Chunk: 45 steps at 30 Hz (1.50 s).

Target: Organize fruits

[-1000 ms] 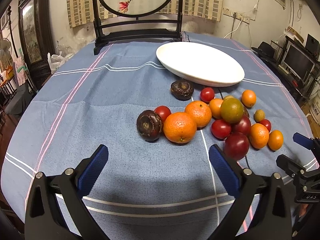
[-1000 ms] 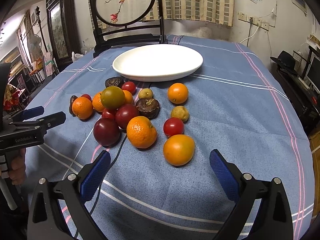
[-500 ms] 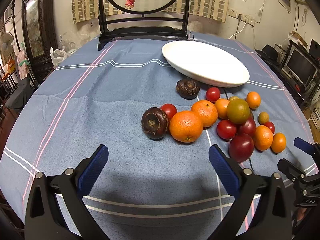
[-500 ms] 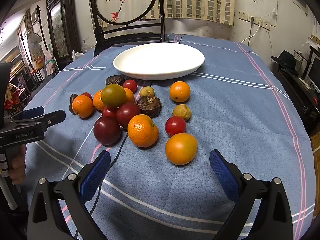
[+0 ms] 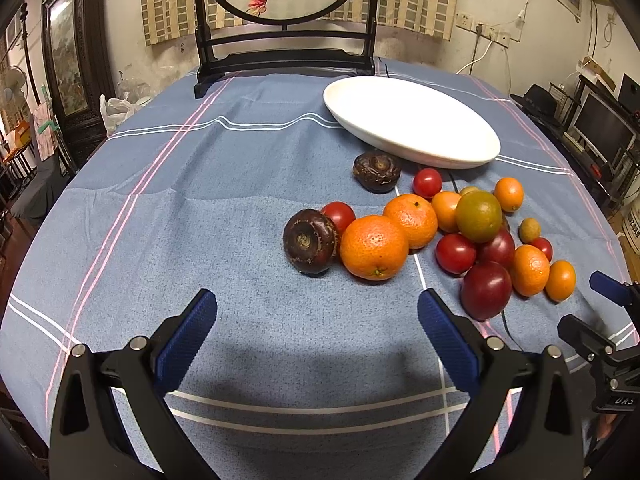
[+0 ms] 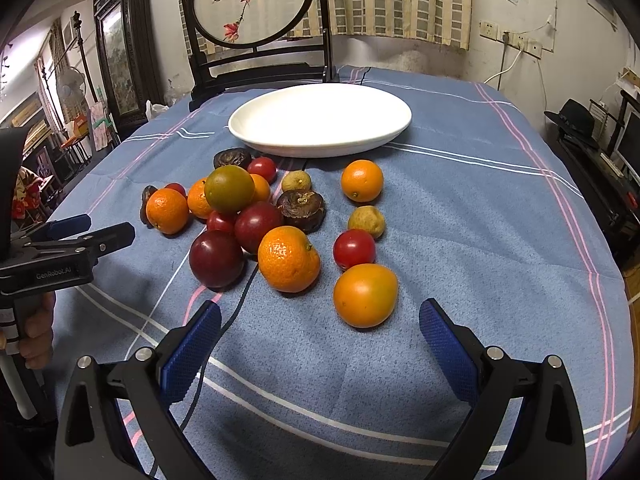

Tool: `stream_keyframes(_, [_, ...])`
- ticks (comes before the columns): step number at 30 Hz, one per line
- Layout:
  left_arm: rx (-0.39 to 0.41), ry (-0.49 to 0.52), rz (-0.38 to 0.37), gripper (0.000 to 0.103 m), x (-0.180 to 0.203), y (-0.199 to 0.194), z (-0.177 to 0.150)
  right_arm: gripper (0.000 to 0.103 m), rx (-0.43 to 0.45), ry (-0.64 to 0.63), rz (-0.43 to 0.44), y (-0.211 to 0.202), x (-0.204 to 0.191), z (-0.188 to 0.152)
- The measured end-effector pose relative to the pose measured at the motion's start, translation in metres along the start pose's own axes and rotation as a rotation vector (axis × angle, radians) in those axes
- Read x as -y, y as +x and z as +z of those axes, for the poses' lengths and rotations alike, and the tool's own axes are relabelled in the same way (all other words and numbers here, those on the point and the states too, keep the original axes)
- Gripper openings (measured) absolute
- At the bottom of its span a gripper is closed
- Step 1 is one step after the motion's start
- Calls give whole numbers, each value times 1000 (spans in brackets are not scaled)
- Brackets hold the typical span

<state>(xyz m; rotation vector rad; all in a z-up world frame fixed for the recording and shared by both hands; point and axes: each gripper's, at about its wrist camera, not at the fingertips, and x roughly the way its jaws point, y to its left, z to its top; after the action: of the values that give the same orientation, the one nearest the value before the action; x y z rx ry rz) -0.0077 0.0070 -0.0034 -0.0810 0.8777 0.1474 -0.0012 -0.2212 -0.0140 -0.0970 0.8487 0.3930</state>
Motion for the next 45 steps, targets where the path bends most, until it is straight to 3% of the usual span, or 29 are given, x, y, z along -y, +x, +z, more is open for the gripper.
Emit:
stream_keyframes(8, [-1,2,2,98,1,0,0,99,-2,-8,4,1,-2,0])
stream_keyframes(11, [0,2,3,98,1,-1,0,99,-24,-10,57,3,-3,-2])
stream_keyframes(19, [-8,5,1,98,-1,2,-1,99,-55,-22,21,5,-1,-8])
stream_keyframes(26, [-16,-6,2,98,-8,7,-3,92,-115,-33,-35,18,16,1])
stream_keyframes(27, [-18,-5,4,98,-9,8,-4,90,-118,-39,-30,20,16,2])
stream_keyframes(29, [-24,-5,6,98,-12,10,-4,68,-137,-53,-32,27,16,5])
stream_keyframes(33, [-24,4,15,98,-16,11,-5,43,-150,-26,-41,39,22,9])
stream_keyframes(39, [-43,32,20,98,-23,22,1,40,-111,18,17,27,29,4])
stream_keyframes(43, [-77,104,46,98,-25,39,8,40,-86,5,78,15,24,-1])
stream_keyframes(45, [-106,135,39,92,-25,50,11,40,-79,-3,94,10,19,-1])
